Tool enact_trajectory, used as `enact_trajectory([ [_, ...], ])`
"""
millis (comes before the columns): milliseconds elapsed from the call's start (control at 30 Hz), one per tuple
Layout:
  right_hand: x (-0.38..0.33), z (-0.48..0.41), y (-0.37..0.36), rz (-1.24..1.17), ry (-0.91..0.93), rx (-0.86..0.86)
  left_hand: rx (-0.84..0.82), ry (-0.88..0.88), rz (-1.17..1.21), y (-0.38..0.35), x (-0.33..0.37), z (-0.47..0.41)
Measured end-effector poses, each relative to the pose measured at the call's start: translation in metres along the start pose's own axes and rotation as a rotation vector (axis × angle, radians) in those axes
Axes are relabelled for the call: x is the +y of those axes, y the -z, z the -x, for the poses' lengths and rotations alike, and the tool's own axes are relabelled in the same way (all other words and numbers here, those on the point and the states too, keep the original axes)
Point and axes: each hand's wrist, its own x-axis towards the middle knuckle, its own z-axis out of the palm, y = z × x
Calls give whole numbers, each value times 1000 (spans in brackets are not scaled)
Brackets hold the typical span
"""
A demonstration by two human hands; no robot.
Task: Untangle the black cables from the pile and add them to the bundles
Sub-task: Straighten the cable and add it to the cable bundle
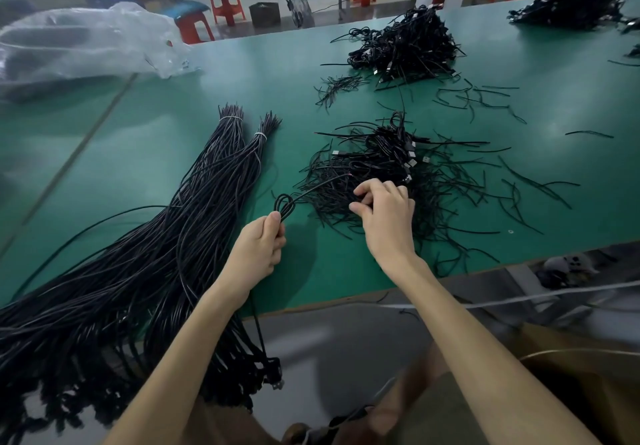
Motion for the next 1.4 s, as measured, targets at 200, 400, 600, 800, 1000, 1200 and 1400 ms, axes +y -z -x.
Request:
enact_trajectory([
  [200,2,-1,-1,-30,-36,-12,2,-5,0,0,-2,0],
  [400,-2,0,4,-188,-55,111,7,-3,-3,0,-3,-2],
  [600,-4,5,8,-219,-55,233,59,14,29,-3,-5,-5],
  [800,-6,8,9,-312,44,271,51,13,6,-3,-8,-6],
  [1000,-15,18,7,-254,390,224,114,14,-141,-8,2,-13],
  [1200,-16,23,1,-153,586,260,192,-55,-533,-31,11,-9],
  [1400,-17,25,3,-173,577,257,230,-60,-508,-33,8,-7],
])
